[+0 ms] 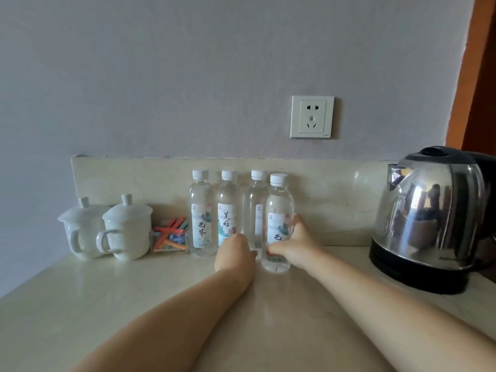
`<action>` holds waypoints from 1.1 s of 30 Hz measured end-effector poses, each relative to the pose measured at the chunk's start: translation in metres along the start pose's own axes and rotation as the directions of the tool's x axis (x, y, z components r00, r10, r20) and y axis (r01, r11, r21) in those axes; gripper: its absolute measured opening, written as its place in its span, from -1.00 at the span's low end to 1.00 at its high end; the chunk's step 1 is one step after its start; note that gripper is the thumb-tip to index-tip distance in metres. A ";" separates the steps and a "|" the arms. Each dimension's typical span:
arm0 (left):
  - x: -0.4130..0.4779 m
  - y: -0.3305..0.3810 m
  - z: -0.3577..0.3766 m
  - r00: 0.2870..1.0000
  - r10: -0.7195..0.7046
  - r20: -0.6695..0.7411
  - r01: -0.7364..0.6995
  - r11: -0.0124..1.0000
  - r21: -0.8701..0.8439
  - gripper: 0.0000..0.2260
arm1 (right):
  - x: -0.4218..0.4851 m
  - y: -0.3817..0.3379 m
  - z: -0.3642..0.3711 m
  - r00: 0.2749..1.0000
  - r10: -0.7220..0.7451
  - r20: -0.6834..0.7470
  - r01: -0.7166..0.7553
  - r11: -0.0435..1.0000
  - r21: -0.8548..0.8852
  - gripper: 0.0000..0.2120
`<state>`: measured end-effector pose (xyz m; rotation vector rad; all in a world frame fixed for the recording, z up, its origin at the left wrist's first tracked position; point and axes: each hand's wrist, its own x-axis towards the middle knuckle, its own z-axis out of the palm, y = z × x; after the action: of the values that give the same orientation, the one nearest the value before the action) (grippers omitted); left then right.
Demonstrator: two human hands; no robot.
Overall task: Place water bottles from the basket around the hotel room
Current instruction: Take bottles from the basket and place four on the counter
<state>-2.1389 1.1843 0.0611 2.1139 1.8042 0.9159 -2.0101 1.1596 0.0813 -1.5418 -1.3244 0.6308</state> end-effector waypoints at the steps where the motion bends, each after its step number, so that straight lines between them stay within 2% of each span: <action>1: 0.000 0.001 0.001 1.000 0.007 0.002 -0.007 1.000 0.013 -0.81 | 0.001 0.000 0.001 1.000 0.004 0.011 -0.004 1.000 0.014 -0.35; 4: -0.001 0.000 0.005 1.000 0.016 -0.004 -0.016 0.999 0.032 -0.81 | 0.006 0.002 -0.001 0.999 0.011 0.050 -0.013 0.999 0.033 -0.29; 8: -0.006 0.002 0.006 0.999 0.037 0.036 -0.039 0.998 0.056 -0.85 | 0.011 0.003 -0.002 0.994 0.033 0.106 -0.044 0.993 0.106 -0.44; 10: -0.007 0.003 0.004 0.996 0.025 0.082 -0.029 0.998 0.049 -0.86 | 0.010 0.002 0.000 0.993 0.029 0.118 -0.045 0.990 0.133 -0.45; 12: -0.007 0.004 0.001 0.993 0.030 0.117 -0.036 0.998 0.047 -0.82 | 0.006 0.000 0.000 0.993 0.018 0.114 -0.035 0.989 0.147 -0.42; 15: -0.010 0.006 -0.003 0.991 0.029 0.131 -0.037 0.998 0.059 -0.78 | 0.002 0.001 -0.001 0.995 0.010 0.098 -0.025 0.988 0.151 -0.28; 18: -0.013 0.004 -0.007 0.998 0.022 0.064 -0.028 0.996 0.091 -0.96 | -0.001 0.005 -0.002 0.998 0.005 0.068 -0.014 0.991 0.132 -0.23; 20: -0.015 0.002 -0.007 0.998 0.032 0.051 -0.037 0.995 0.093 -0.87 | -0.003 0.005 -0.002 0.998 -0.001 0.055 -0.007 0.991 0.131 -0.27; 22: -0.017 0.001 -0.008 0.993 0.068 0.092 -0.075 0.994 0.075 -0.93 | -0.004 0.004 -0.002 0.998 -0.013 0.055 0.005 0.991 0.135 -0.28; 23: -0.018 0.001 -0.008 0.990 0.076 0.121 -0.083 0.995 0.054 -0.89 | -0.005 0.003 -0.002 0.998 -0.015 0.058 0.008 0.991 0.135 -0.28; 28: -0.013 -0.002 -0.008 0.981 0.070 0.183 -0.068 0.998 -0.016 -0.62 | -0.007 0.001 -0.002 0.998 0.002 0.056 -0.009 0.993 0.114 -0.40; 30: -0.013 -0.002 -0.009 0.978 0.060 0.199 -0.053 0.998 -0.040 -0.56 | -0.008 -0.002 -0.002 0.998 0.007 0.063 -0.012 0.996 0.088 -0.36; 33: -0.011 -0.001 -0.007 0.977 0.055 0.205 -0.045 0.998 -0.054 -0.55 | -0.005 -0.004 0.001 0.996 0.000 0.091 -0.007 0.997 0.073 -0.18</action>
<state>-2.1439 1.1729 0.0624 2.1441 1.6180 0.7139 -2.0145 1.1547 0.0832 -1.4718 -1.3521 0.7518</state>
